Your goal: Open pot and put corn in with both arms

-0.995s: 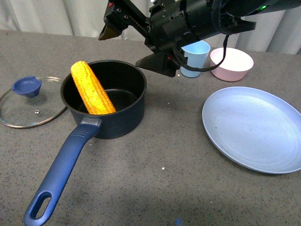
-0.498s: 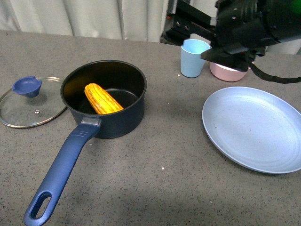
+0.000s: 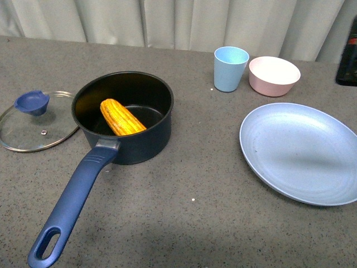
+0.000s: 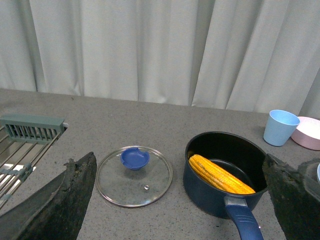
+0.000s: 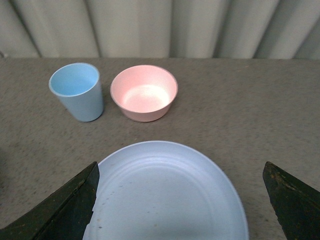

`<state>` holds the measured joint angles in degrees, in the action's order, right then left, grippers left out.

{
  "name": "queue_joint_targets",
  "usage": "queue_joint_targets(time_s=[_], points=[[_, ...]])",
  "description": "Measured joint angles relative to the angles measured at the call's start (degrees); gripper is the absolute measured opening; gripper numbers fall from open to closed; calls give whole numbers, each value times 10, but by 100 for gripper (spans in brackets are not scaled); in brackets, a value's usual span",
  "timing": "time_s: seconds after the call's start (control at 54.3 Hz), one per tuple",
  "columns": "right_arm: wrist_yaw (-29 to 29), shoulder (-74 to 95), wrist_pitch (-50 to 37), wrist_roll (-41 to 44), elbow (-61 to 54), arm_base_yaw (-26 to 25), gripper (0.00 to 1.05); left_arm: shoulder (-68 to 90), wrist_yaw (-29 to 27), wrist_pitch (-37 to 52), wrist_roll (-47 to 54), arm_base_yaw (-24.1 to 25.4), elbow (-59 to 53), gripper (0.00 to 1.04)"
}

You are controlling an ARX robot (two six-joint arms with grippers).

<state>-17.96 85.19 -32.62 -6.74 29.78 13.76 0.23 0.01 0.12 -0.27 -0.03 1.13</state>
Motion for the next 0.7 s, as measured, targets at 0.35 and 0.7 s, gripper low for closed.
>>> queue_joint_targets(time_s=[0.35, 0.7], points=[[-162, -162, -86, 35, -162, 16, 96, 0, 0, 0, 0, 0, 0, 98], [-205, -365, -48, 90, -259, 10, 96, 0, 0, 0, 0, 0, 0, 98]])
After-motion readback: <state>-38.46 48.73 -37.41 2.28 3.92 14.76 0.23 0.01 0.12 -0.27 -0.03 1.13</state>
